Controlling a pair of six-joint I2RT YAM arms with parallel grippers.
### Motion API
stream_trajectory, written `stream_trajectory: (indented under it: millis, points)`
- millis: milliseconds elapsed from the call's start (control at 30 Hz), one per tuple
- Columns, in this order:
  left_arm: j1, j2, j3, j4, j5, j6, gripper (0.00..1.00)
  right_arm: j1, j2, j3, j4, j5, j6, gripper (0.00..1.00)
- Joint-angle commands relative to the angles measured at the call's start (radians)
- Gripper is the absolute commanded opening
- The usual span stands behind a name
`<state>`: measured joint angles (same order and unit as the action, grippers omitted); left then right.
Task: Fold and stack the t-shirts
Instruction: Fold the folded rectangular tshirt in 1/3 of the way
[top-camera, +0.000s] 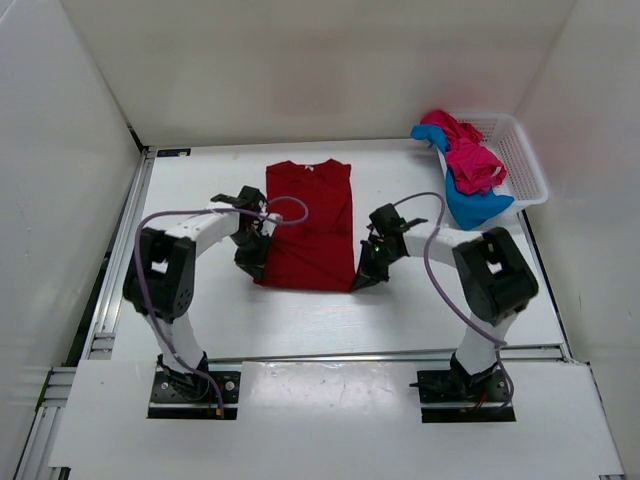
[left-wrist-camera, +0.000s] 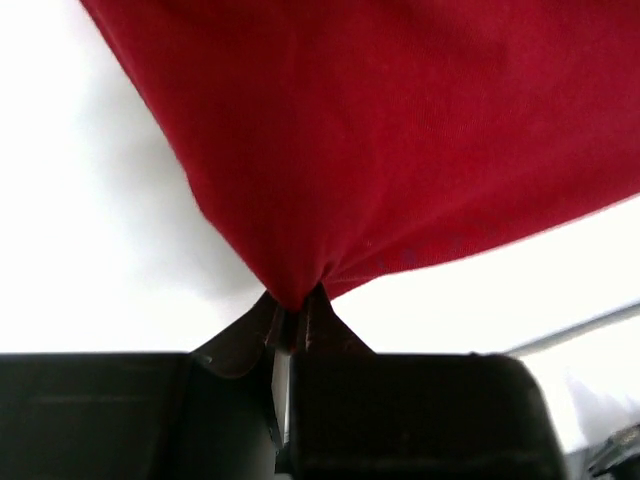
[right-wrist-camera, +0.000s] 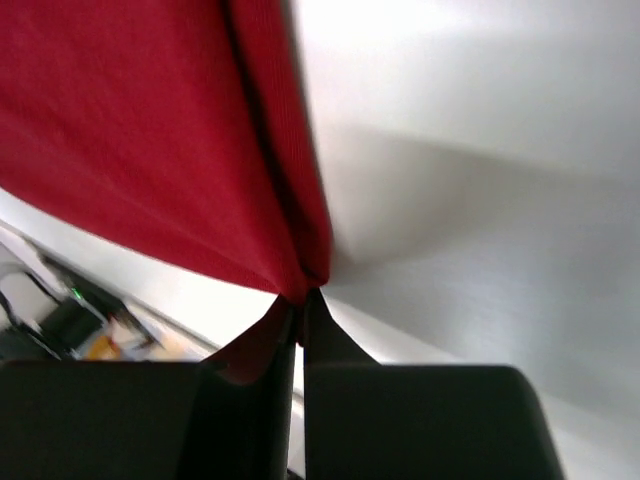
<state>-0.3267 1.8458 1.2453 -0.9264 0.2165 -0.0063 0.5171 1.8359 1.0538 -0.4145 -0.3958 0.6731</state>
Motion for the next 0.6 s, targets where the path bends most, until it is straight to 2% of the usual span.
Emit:
stream_trajectory:
  millis: [0,67,100,133,167,233,300,333,367,400,433,567]
  points:
    - [-0.049,-0.161,-0.110,-0.112,-0.074,0.006,0.10,0.037,-0.151,-0.125,-0.081,0.002,-0.039,0.00]
    - [-0.078,-0.200,-0.167,-0.163,-0.104,0.006,0.10,0.063,-0.202,-0.185,-0.081,0.002,-0.040,0.00]
    - [-0.106,-0.233,-0.214,-0.175,-0.105,0.006,0.17,0.096,-0.245,-0.236,-0.092,0.002,-0.040,0.00]
    - [-0.118,-0.249,-0.234,-0.186,-0.115,0.006,0.29,0.115,-0.262,-0.256,-0.092,0.002,-0.027,0.00]
    - [-0.129,-0.264,-0.250,-0.195,-0.124,0.006,0.34,0.151,-0.291,-0.271,-0.102,0.002,-0.027,0.03]
    - [-0.141,-0.298,-0.273,-0.222,-0.124,0.006,0.37,0.181,-0.311,-0.307,-0.102,0.015,-0.017,0.10]
    - [-0.141,-0.321,-0.303,-0.244,-0.097,0.006,0.41,0.205,-0.332,-0.339,-0.102,0.038,0.009,0.20]
    - [-0.141,-0.321,-0.303,-0.244,-0.083,0.006,0.41,0.205,-0.333,-0.348,-0.102,0.038,0.019,0.29]
    - [-0.141,-0.321,-0.316,-0.253,-0.057,0.006,0.46,0.205,-0.333,-0.357,-0.092,0.026,0.028,0.48]
    - [-0.141,-0.330,-0.316,-0.253,-0.057,0.006,0.59,0.218,-0.333,-0.357,-0.092,0.017,0.028,0.52]
    - [-0.141,-0.330,-0.329,-0.241,-0.057,0.006,0.64,0.218,-0.333,-0.357,-0.092,0.017,0.028,0.54]
    - [-0.141,-0.330,-0.330,-0.190,-0.045,0.006,0.71,0.259,-0.360,-0.357,-0.092,0.063,0.028,0.56]
